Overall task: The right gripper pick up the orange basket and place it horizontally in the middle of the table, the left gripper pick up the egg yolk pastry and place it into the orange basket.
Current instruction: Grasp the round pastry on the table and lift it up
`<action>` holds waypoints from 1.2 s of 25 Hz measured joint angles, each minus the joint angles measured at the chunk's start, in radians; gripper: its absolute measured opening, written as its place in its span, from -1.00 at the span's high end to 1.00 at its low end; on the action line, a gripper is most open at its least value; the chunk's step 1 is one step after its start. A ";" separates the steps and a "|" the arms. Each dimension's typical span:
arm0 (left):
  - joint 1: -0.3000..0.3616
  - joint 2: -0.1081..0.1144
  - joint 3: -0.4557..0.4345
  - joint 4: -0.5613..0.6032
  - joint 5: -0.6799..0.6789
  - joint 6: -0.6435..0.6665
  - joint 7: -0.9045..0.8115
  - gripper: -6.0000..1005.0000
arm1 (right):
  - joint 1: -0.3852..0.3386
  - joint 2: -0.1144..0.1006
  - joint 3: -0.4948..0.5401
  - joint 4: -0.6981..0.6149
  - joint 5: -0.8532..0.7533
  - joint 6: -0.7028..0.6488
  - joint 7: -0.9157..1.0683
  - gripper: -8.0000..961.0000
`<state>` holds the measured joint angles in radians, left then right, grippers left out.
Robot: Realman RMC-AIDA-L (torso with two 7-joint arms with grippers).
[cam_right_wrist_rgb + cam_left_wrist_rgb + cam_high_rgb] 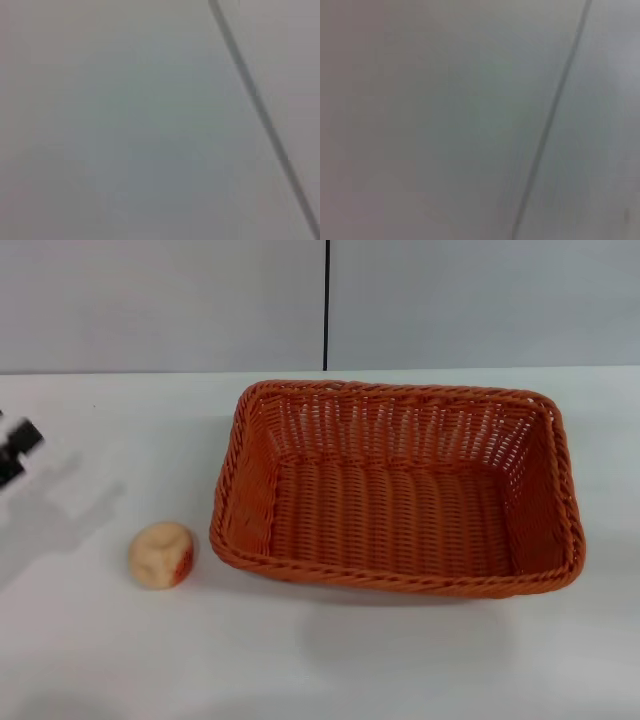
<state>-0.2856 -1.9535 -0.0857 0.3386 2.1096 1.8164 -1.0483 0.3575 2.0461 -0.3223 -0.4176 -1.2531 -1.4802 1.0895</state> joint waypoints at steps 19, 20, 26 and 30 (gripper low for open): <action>0.019 -0.091 0.355 0.041 -0.002 -0.189 -0.016 -0.36 | 0.006 -0.002 0.036 0.043 0.054 0.001 0.044 -0.02; 0.019 -0.095 0.359 0.041 -0.002 -0.209 -0.015 -0.36 | 0.006 -0.002 0.034 0.044 0.054 0.001 0.047 -0.02; 0.015 -0.100 0.365 0.034 -0.002 -0.261 -0.015 -0.35 | 0.007 -0.001 0.019 0.045 0.045 -0.004 0.048 -0.02; 0.011 -0.101 0.371 0.031 -0.002 -0.289 -0.015 -0.35 | 0.007 -0.001 0.002 0.045 0.044 -0.008 0.049 -0.02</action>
<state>-0.2745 -2.0548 0.2850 0.3694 2.1076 1.5277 -1.0632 0.3648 2.0448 -0.3199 -0.3728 -1.2091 -1.4878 1.1381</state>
